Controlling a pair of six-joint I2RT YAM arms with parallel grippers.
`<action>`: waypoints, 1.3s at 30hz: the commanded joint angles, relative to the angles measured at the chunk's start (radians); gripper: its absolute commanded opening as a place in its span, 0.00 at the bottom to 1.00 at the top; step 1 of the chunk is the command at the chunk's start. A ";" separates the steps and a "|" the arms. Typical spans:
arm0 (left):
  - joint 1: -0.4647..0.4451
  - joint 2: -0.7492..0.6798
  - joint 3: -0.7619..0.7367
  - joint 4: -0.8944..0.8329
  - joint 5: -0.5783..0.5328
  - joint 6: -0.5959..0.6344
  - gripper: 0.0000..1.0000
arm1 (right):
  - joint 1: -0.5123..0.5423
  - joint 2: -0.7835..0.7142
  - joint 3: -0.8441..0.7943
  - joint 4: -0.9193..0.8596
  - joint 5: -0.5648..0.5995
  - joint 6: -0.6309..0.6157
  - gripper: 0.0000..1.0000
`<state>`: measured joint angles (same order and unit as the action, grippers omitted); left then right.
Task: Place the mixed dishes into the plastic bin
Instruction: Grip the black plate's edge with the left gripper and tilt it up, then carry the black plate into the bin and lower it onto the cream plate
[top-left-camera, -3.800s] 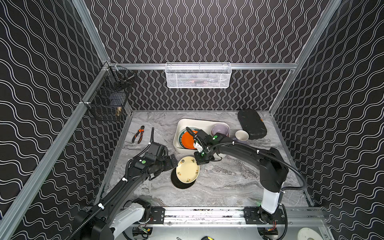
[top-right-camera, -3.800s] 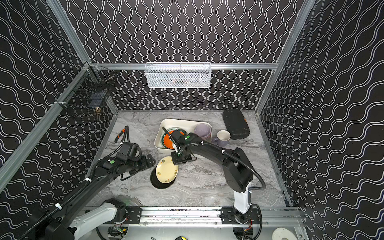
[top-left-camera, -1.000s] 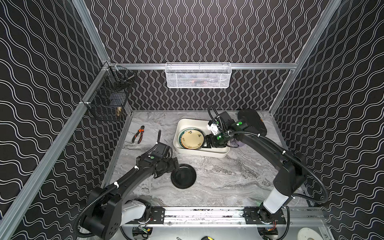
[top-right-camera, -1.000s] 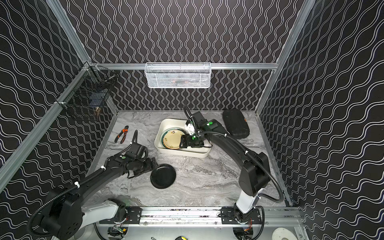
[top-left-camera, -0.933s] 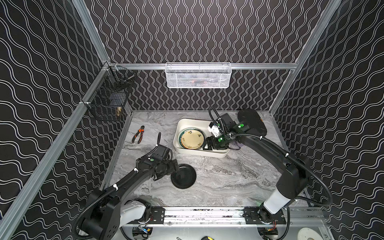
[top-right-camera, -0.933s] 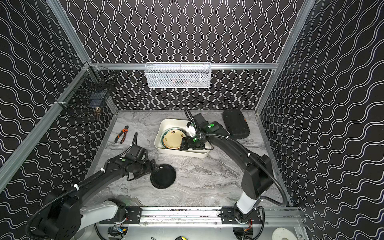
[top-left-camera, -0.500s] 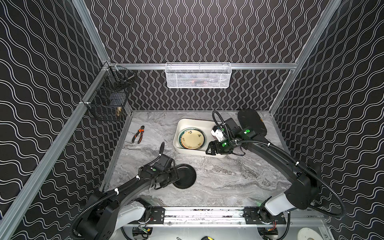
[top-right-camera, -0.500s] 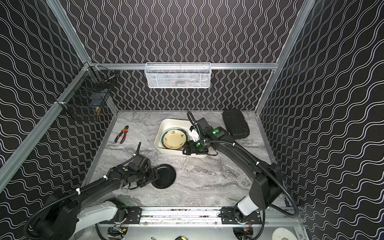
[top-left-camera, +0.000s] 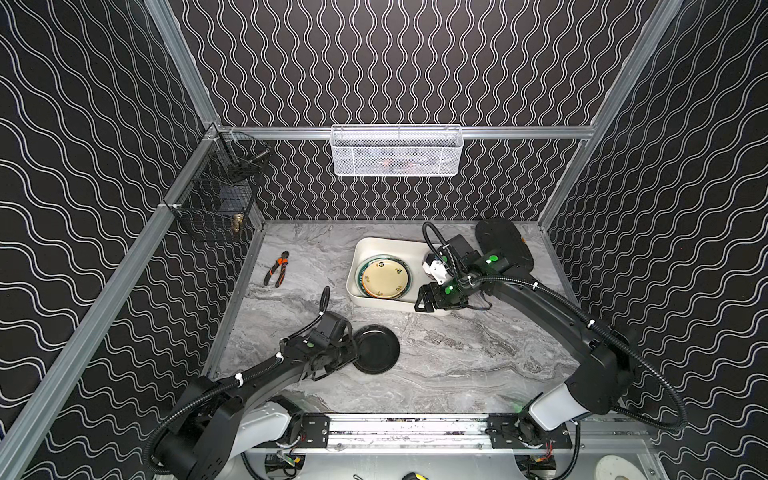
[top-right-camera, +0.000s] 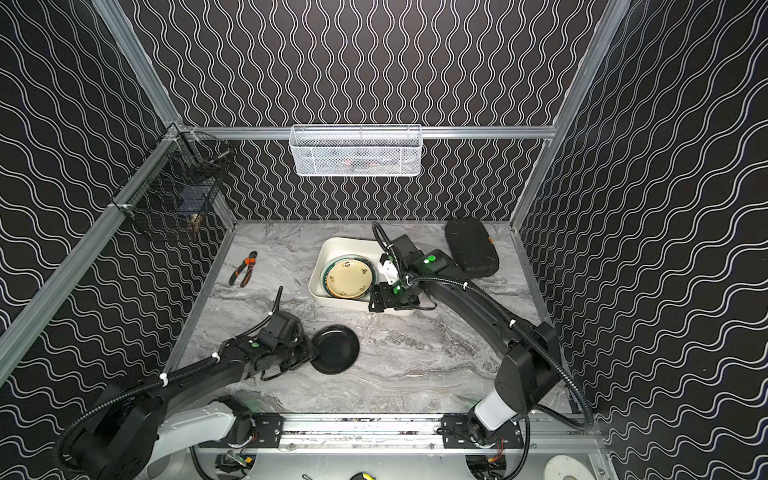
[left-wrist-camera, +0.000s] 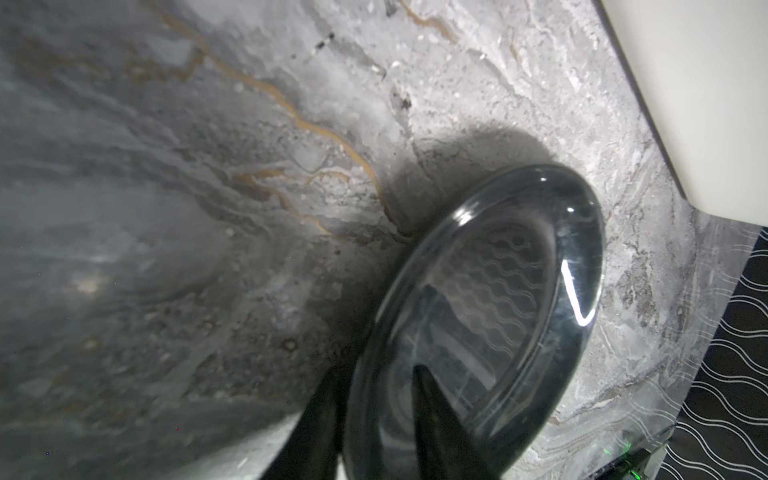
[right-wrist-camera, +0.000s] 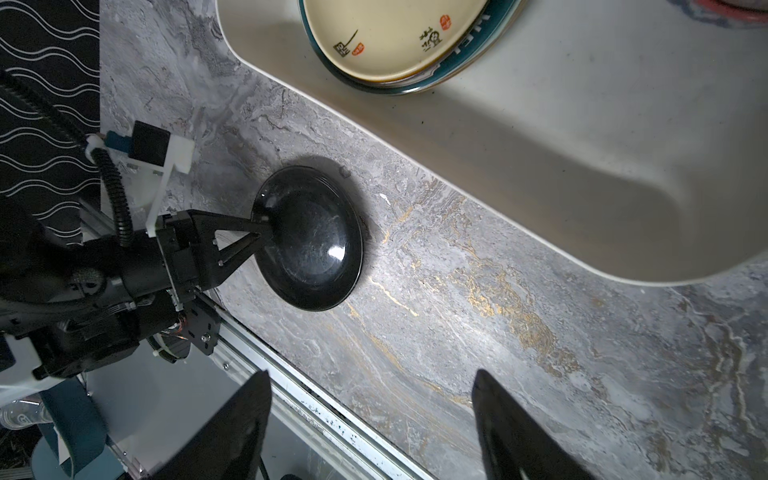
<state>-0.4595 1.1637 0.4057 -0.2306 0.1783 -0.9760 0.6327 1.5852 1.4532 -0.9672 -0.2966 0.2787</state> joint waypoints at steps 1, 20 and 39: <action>-0.002 0.030 -0.007 -0.064 -0.029 0.000 0.16 | -0.002 0.007 0.019 -0.029 0.001 -0.018 0.77; -0.001 0.028 0.303 -0.321 0.063 0.205 0.00 | -0.023 -0.085 0.062 -0.020 -0.021 -0.002 0.79; 0.108 0.316 0.850 -0.344 0.065 0.348 0.00 | -0.071 -0.069 0.181 0.001 -0.002 0.000 0.99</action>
<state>-0.3836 1.4376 1.2343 -0.6350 0.2230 -0.6613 0.5678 1.5112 1.6123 -0.9745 -0.3069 0.2802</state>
